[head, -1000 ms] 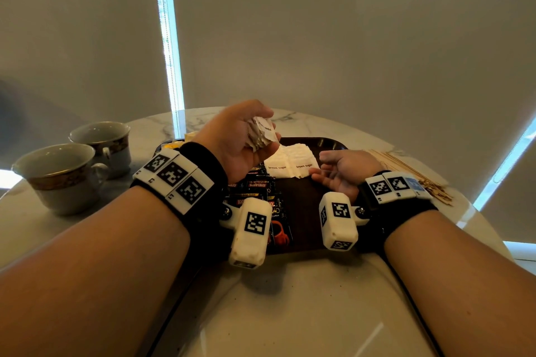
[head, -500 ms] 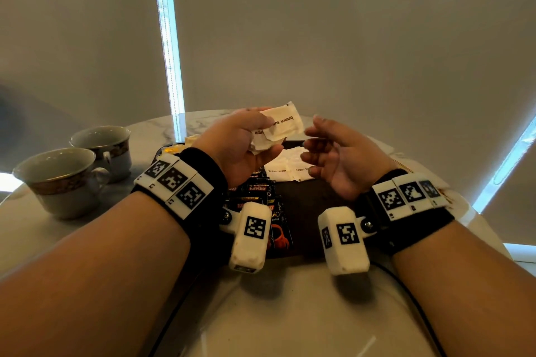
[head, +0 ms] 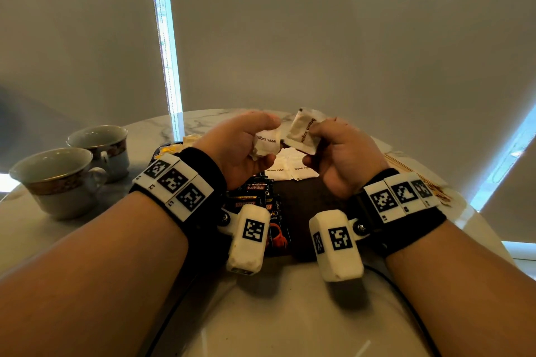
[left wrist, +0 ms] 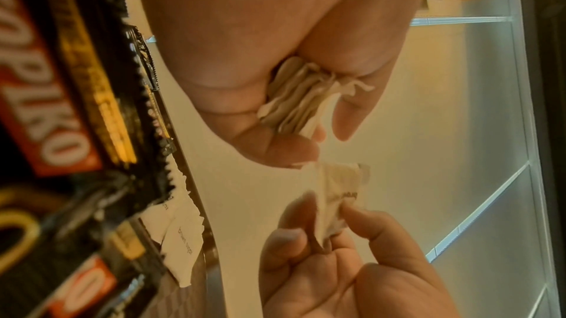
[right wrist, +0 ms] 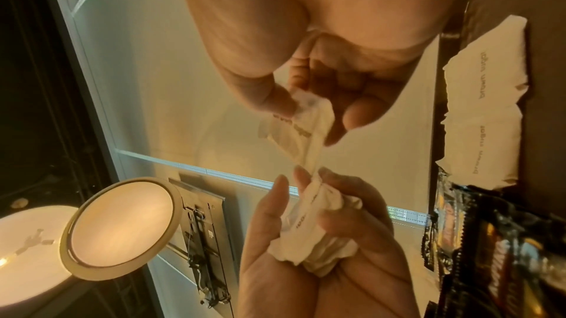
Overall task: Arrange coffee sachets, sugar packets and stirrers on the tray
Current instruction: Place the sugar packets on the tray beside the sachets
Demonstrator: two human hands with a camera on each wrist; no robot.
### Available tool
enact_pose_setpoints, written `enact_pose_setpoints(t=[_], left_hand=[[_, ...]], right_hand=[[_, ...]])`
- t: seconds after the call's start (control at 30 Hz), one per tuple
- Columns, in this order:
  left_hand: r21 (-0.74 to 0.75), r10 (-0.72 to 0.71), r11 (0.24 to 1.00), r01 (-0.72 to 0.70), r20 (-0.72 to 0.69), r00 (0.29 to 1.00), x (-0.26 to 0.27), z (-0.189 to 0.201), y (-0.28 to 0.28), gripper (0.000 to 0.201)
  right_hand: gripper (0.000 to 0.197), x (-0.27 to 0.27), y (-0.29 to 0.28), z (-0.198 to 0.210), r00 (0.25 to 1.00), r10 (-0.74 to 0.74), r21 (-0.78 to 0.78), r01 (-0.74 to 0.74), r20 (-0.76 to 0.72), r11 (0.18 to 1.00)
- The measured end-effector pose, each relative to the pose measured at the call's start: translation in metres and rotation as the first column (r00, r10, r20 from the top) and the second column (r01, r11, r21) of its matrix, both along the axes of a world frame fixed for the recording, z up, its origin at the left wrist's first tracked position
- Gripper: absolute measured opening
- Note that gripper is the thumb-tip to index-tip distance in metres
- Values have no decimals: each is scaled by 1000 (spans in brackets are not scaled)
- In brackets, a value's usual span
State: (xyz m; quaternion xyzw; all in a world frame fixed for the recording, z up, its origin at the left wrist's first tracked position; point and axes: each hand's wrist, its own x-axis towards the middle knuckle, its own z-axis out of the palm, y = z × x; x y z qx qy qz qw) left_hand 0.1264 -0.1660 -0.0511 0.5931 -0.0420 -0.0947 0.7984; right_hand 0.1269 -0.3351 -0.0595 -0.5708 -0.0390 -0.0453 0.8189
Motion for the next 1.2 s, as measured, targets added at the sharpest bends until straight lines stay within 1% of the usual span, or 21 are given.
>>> enact_pose_setpoints(t=[0.07,0.1,0.2,0.23,0.33,0.37,0.43,0.5,0.6,0.7,0.73,0.8,0.83,0.9,0.97,1.03,1.1,1.2], left_hand=[[7,-27,1000,27,0,1000,-1,1,-1,21],[17,-44,999,43,12,999,-3,2,-1,23],[69,-114,991,111,48,992,-6,1,-2,34],[85,-124,989,120,55,991,-6,1,-3,31],[103,-85,991,80,38,996,-6,1,-4,4],[98,-69,993,65,41,997,-5,1,-4,2],[83,-41,996,36,59,997,-4,2,-4,3],[69,-10,998,5,74,997,-4,2,-3,4],[70,6,997,-12,78,997,-3,2,-2,5],[56,15,998,-18,53,998,-2,1,-3,17],[35,36,999,-37,36,999,-2,1,-2,19],[-18,98,995,-98,-4,995,1,1,-1,20],[-39,128,991,-129,-21,992,2,1,1,21],[-65,180,981,-183,-46,983,4,0,3,26],[-75,200,976,-204,-59,978,5,-1,4,29],[-76,200,976,-204,-65,978,5,-1,4,26],[-73,192,978,-197,-71,979,5,0,4,23],[-65,198,977,-203,-78,977,6,0,3,27]], right_hand=[[7,0,1,1,999,19,-11,-19,34,1000],[10,0,1,0,998,30,-26,-29,50,999],[10,-2,3,0,994,81,-37,-79,79,996],[9,-3,3,0,992,96,-45,-93,83,995],[9,-2,4,-2,990,112,-98,-103,90,990],[9,-2,3,-3,990,108,-104,-99,88,990],[11,-1,2,-4,991,114,-105,-106,75,989],[23,-1,1,-7,987,153,-137,-145,45,980],[22,0,2,-10,984,175,-172,-169,22,970],[26,3,1,-10,991,137,-121,-134,12,983],[25,5,1,-11,993,121,-96,-121,-3,988],[17,9,0,-14,994,83,-72,-89,-71,993],[12,12,-1,-16,990,72,-78,-82,-118,994],[10,17,-5,-21,970,76,-110,-103,-231,989],[13,22,-11,-25,937,94,-118,-141,-337,983],[20,24,-14,-27,908,102,-96,-154,-407,983],[29,24,-12,-28,891,105,-99,-165,-443,981],[35,22,-10,-29,879,114,-154,-207,-463,966]])
